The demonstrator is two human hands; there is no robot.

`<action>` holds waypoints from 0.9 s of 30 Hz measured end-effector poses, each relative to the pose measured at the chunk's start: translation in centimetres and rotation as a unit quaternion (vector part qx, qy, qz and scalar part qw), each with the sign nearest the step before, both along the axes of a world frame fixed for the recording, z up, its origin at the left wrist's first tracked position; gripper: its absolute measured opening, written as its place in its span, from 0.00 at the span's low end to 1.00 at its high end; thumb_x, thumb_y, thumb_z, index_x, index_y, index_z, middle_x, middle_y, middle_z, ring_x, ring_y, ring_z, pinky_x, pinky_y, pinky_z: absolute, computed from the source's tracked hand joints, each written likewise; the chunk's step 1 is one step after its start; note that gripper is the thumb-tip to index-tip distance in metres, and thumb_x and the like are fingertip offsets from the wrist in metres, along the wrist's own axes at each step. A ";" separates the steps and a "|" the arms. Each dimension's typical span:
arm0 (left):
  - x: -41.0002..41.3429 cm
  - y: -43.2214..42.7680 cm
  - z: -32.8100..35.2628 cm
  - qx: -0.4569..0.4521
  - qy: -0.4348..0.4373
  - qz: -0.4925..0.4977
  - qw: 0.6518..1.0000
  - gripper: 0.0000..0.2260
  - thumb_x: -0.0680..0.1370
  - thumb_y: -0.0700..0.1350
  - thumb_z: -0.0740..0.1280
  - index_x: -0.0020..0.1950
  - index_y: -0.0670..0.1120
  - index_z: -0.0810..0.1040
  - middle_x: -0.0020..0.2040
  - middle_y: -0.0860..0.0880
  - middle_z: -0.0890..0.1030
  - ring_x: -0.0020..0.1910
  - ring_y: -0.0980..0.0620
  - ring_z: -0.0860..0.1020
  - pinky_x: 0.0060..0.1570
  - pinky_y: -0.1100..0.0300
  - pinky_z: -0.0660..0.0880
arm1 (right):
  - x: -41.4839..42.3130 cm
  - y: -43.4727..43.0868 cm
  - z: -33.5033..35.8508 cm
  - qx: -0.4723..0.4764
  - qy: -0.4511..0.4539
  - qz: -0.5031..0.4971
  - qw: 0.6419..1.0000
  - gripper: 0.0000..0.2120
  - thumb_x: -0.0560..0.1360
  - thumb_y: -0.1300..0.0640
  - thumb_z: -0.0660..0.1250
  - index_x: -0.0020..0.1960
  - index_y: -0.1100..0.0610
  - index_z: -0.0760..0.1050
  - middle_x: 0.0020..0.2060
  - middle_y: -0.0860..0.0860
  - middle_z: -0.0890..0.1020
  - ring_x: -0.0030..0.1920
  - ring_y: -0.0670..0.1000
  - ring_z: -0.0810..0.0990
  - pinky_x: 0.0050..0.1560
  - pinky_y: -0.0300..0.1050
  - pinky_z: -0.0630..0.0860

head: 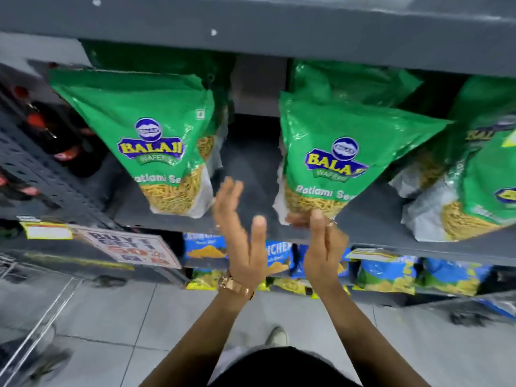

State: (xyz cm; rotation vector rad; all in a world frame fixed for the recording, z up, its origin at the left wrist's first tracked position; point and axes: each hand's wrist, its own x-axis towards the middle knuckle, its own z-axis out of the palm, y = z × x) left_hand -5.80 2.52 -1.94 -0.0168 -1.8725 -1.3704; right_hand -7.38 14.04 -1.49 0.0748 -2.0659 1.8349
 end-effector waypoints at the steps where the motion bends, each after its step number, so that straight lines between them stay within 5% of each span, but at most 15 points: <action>1: -0.9 1.0 0.1 0.002 -0.010 -0.052 0.999 0.21 0.82 0.54 0.54 0.75 0.52 0.61 0.76 0.46 0.64 0.76 0.46 0.62 0.75 0.53 0.60 | -0.3 1.5 0.1 -0.022 -0.004 -0.027 0.999 0.25 0.81 0.46 0.54 0.29 0.52 0.76 0.22 0.50 0.80 0.25 0.45 0.80 0.33 0.35 0.75; 5: -6.5 2.5 0.3 0.160 -0.123 -0.073 0.977 0.20 0.83 0.51 0.53 0.75 0.50 0.60 0.74 0.57 0.63 0.73 0.70 0.61 0.75 0.66 0.57 | -3.3 6.4 0.2 -0.160 -0.041 -0.119 0.979 0.29 0.80 0.45 0.56 0.22 0.53 0.70 0.14 0.50 0.71 0.16 0.45 0.66 0.21 0.35 0.65; 7: -9.8 2.1 0.3 0.277 -0.177 -0.094 0.940 0.21 0.84 0.50 0.50 0.77 0.46 0.59 0.77 0.55 0.60 0.74 0.65 0.60 0.78 0.56 0.55 | -6.2 7.7 0.1 -0.224 -0.066 -0.142 0.962 0.23 0.80 0.48 0.57 0.27 0.50 0.63 0.16 0.45 0.67 0.18 0.43 0.63 0.22 0.37 0.62; 9: -11.9 1.9 0.0 0.344 -0.215 -0.168 0.898 0.23 0.84 0.53 0.48 0.76 0.46 0.65 0.77 0.48 0.66 0.75 0.53 0.66 0.76 0.49 0.63 | -9.5 8.1 0.0 -0.284 -0.123 -0.109 0.945 0.17 0.81 0.47 0.57 0.35 0.51 0.71 0.23 0.41 0.76 0.25 0.40 0.73 0.32 0.40 0.69; 12: -13.0 2.5 -0.3 0.395 -0.237 -0.267 0.846 0.24 0.83 0.58 0.47 0.59 0.54 0.82 0.55 0.50 0.86 0.54 0.52 0.84 0.48 0.58 0.82 | -12.9 7.3 -0.1 -0.359 -0.190 0.022 0.913 0.22 0.81 0.44 0.50 0.61 0.55 0.76 0.50 0.50 0.84 0.50 0.50 0.82 0.55 0.50 0.77; 16: -13.3 2.6 -0.5 0.450 -0.251 -0.296 0.804 0.27 0.83 0.59 0.46 0.51 0.56 0.86 0.50 0.53 0.88 0.48 0.53 0.86 0.42 0.60 0.83 | -13.6 6.3 -1.1 -0.343 -0.276 0.135 0.888 0.33 0.81 0.44 0.46 0.35 0.50 0.87 0.34 0.48 0.88 0.34 0.48 0.86 0.33 0.42 0.83; 22: -13.1 2.5 -1.9 0.445 -0.266 -0.292 0.804 0.28 0.83 0.57 0.46 0.46 0.57 0.87 0.45 0.54 0.88 0.44 0.54 0.86 0.39 0.63 0.82 | -14.3 7.0 -1.3 -0.265 -0.289 0.170 0.904 0.22 0.83 0.49 0.44 0.50 0.53 0.76 0.35 0.43 0.88 0.37 0.44 0.86 0.38 0.40 0.83; 27: -13.5 2.8 -2.2 0.460 -0.276 -0.267 0.800 0.28 0.83 0.57 0.50 0.40 0.55 0.88 0.39 0.52 0.88 0.38 0.53 0.87 0.33 0.62 0.82 | -13.6 7.1 -1.9 -0.305 -0.285 0.141 0.898 0.21 0.82 0.49 0.46 0.47 0.54 0.76 0.32 0.46 0.87 0.34 0.46 0.86 0.34 0.41 0.83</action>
